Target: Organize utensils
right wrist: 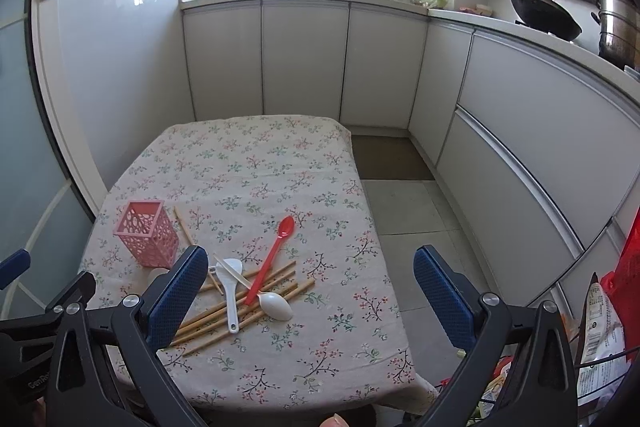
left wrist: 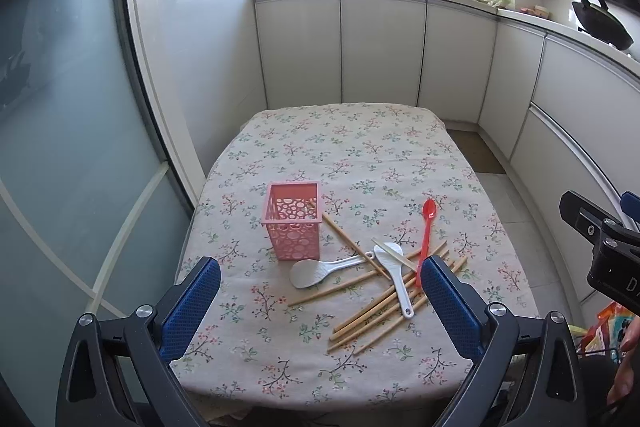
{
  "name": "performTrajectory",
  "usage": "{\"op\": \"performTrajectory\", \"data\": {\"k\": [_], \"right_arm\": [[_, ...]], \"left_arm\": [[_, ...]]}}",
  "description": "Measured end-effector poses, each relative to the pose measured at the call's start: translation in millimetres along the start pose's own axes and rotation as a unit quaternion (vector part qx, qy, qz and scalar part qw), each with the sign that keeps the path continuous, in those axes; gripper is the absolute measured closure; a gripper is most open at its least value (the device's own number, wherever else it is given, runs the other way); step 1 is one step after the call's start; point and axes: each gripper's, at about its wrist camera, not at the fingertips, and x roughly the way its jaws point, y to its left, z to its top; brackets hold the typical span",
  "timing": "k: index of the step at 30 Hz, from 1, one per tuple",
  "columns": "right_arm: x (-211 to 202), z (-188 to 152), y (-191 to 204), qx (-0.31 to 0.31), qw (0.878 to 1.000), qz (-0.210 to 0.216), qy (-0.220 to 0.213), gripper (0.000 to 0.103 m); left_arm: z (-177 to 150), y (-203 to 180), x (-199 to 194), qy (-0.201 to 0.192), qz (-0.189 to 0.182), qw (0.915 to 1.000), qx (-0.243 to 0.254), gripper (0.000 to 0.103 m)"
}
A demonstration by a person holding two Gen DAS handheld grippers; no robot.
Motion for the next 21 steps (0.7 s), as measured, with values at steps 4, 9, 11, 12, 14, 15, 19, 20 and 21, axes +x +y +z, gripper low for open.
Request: {"op": "performTrajectory", "data": {"k": [4,9,11,12,14,15,19,20,21], "right_arm": [[0.2,-0.1,0.5,0.000,1.000,-0.001,0.001,0.000],[-0.4,-0.3,-1.8,0.003,1.000,-0.001,-0.001,0.000],[-0.3,0.1,-2.8,0.004,1.000,-0.001,-0.001,0.000],[-0.1,0.1,-2.3,0.005,1.000,-0.001,-0.001,0.000],[-0.3,0.0,-2.3,0.005,1.000,-0.002,-0.002,0.000],[-0.4,0.2,-2.5,0.005,1.000,-0.001,-0.002,0.000],[-0.6,0.2,-2.8,0.004,1.000,-0.001,-0.002,0.000],[-0.7,0.3,-2.8,0.004,1.000,-0.001,-0.002,0.000],[-0.6,0.2,-2.8,0.004,1.000,-0.001,-0.001,0.000]], "left_arm": [[-1.4,-0.1,-1.0,0.000,0.000,1.0000,-0.001,0.002],[-1.4,-0.9,-1.3,-0.001,0.000,1.0000,0.000,0.002],[-1.3,-1.0,-1.3,-0.001,0.000,1.0000,0.000,0.002],[-1.3,-1.8,-1.3,-0.001,0.000,1.0000,0.000,0.002],[-1.4,-1.7,-1.4,-0.001,0.000,1.0000,0.000,0.002],[-1.5,-1.7,-1.4,-0.001,0.000,1.0000,0.000,0.002],[-1.6,-2.1,-1.4,-0.001,0.000,1.0000,0.000,0.002],[-1.7,-1.9,-1.4,-0.001,0.000,1.0000,0.000,0.002],[-1.8,-1.9,-1.4,-0.001,0.000,1.0000,0.001,0.002]]}}
